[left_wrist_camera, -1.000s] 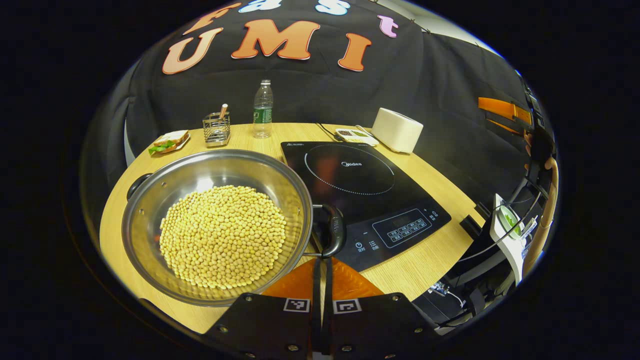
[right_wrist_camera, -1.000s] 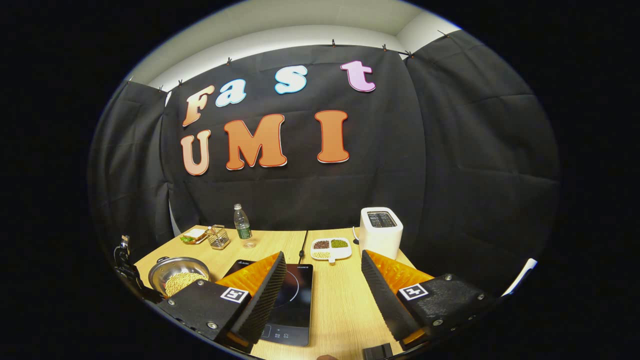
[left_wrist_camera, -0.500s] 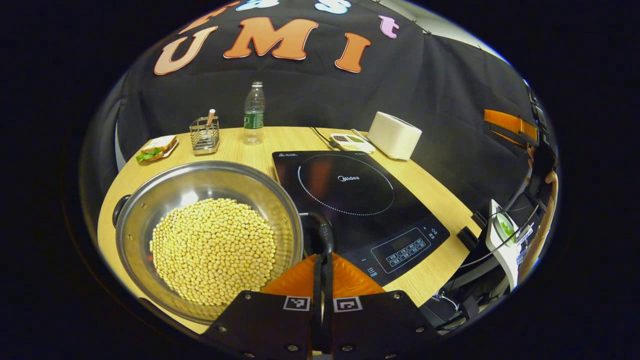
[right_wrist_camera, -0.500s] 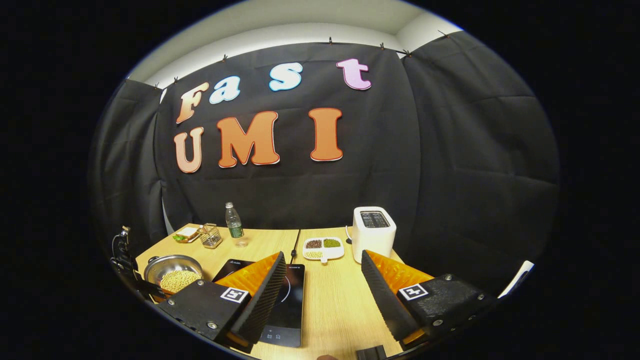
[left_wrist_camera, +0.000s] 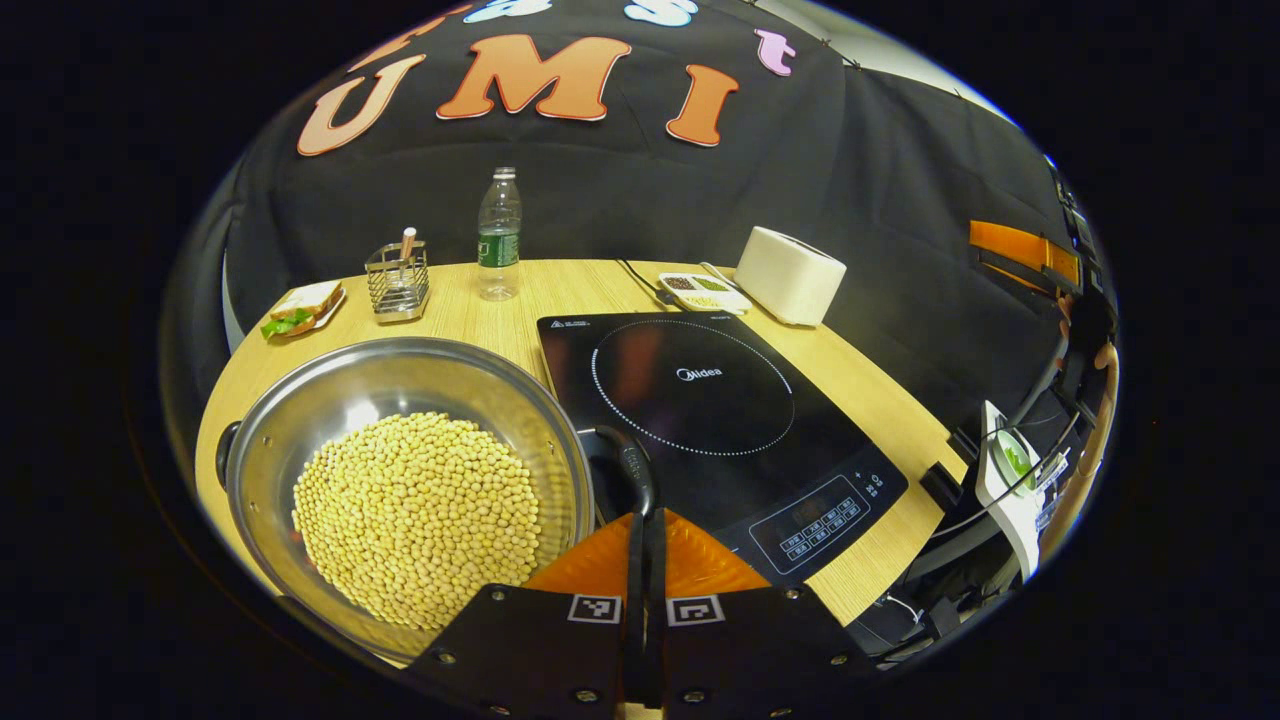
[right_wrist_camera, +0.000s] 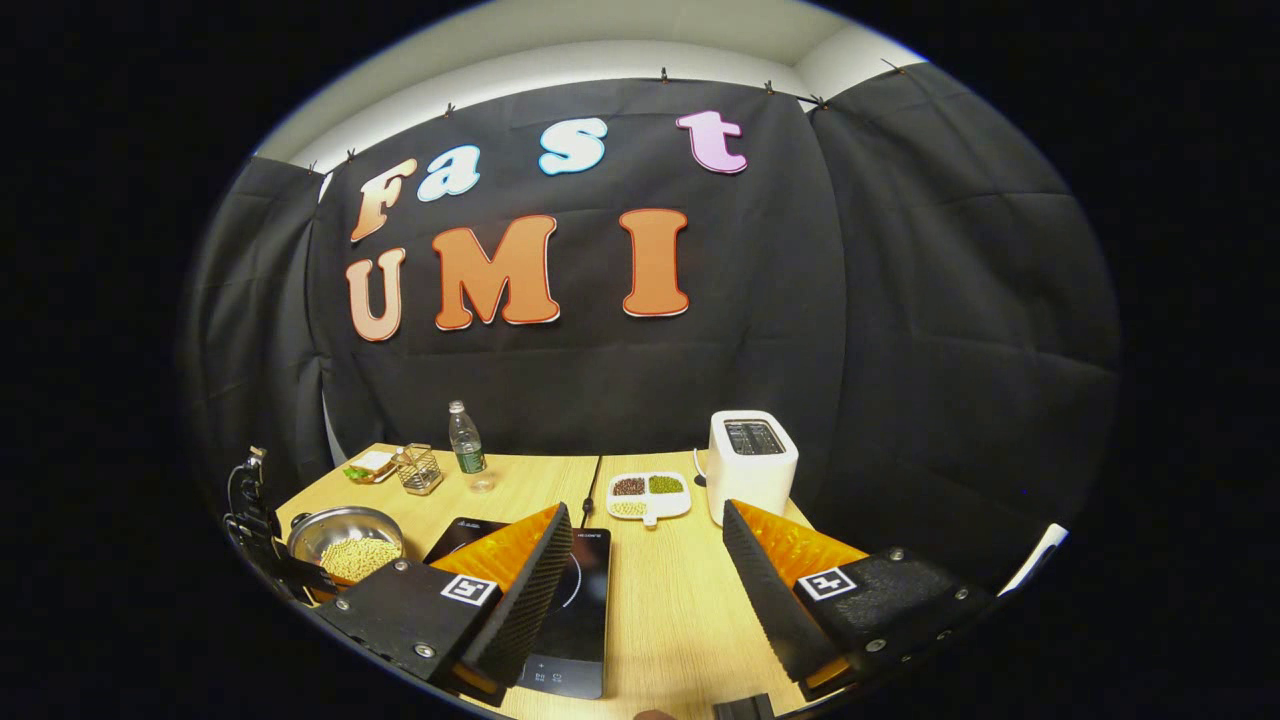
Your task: First push the handle of the pot to place it horizontally, then grasp the pot with both hands and set it on the induction cooktop.
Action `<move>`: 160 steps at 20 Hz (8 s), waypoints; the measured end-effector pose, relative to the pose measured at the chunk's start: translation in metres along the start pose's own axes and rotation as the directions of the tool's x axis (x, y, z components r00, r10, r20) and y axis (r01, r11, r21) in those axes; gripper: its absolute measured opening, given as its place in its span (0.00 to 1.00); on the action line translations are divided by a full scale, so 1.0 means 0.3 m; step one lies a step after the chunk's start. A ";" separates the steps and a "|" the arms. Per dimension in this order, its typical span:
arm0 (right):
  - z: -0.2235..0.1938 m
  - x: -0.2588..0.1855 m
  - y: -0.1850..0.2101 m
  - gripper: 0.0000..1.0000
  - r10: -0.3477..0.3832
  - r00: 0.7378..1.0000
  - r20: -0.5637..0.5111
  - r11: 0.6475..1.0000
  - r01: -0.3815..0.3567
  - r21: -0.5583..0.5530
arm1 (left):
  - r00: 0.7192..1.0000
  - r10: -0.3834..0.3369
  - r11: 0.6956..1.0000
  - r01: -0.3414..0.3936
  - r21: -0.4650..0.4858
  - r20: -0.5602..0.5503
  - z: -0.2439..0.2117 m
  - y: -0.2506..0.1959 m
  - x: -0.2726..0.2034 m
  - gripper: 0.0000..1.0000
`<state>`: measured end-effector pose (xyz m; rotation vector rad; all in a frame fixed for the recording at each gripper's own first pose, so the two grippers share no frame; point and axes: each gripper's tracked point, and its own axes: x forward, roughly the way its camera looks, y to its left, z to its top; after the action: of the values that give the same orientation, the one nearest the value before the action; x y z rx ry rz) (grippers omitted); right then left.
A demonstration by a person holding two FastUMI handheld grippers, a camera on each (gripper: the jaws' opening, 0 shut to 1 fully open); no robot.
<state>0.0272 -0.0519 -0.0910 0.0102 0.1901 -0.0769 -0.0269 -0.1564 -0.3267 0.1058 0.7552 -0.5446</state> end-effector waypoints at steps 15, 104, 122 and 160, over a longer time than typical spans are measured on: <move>0.013 -0.019 0.104 0.94 -0.033 0.999 0.020 0.998 0.032 0.058 | 0.993 0.018 1.000 -0.020 0.017 0.118 0.175 0.105 -0.100 0.02; -0.448 0.291 0.300 0.38 0.064 0.976 -0.210 0.942 0.010 0.334 | 0.934 0.238 0.969 -0.209 -0.134 0.266 0.449 0.299 -0.101 0.31; -0.566 0.361 0.027 0.38 -0.001 0.962 -0.274 0.918 0.110 0.381 | 0.977 0.152 0.981 -0.130 -0.147 0.147 0.406 0.096 0.197 0.31; 0.548 -0.257 0.287 0.95 -0.026 0.929 0.370 0.991 -0.026 0.135 | 0.615 0.317 0.927 -0.360 -0.101 0.722 1.012 -0.015 -0.943 0.80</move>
<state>-0.0107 0.0369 0.0852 0.1327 -0.1957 -0.0902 -0.0091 -0.1239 0.0866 0.0696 -0.0863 -0.1953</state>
